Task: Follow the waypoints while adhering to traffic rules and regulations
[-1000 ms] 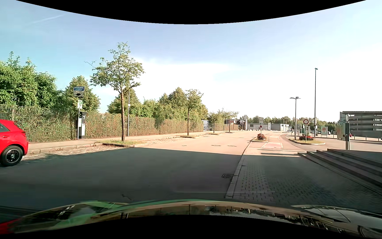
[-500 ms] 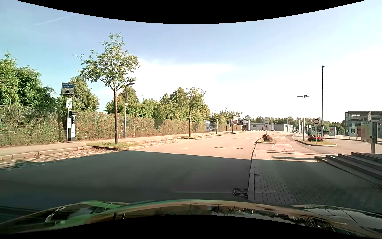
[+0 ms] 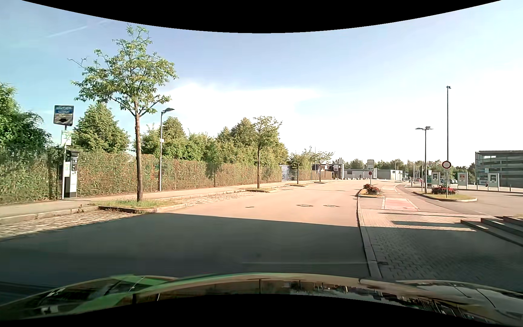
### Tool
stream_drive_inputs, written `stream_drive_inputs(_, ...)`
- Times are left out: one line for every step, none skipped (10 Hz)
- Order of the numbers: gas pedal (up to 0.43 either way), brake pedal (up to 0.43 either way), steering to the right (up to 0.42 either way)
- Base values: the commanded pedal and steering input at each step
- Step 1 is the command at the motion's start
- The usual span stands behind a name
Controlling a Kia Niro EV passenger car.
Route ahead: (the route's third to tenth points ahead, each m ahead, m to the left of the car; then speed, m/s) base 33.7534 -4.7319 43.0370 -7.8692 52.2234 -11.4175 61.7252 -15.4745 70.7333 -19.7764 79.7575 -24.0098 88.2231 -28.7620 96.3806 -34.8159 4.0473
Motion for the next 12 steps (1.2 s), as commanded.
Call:
stream_drive_inputs(0.189, 0.000, 0.045)
stream_drive_inputs(0.189, 0.000, 0.059)
stream_drive_inputs(0.189, 0.000, 0.064)
stream_drive_inputs(0.189, 0.000, 0.064)
stream_drive_inputs(0.189, 0.000, 0.063)
stream_drive_inputs(0.189, 0.000, 0.063)
stream_drive_inputs(0.209, 0.000, 0.066)
stream_drive_inputs(0.209, 0.000, 0.074)
stream_drive_inputs(0.209, 0.000, 0.083)
stream_drive_inputs(0.209, 0.000, 0.089)
stream_drive_inputs(0.209, 0.000, 0.092)
stream_drive_inputs(0.209, 0.000, 0.092)
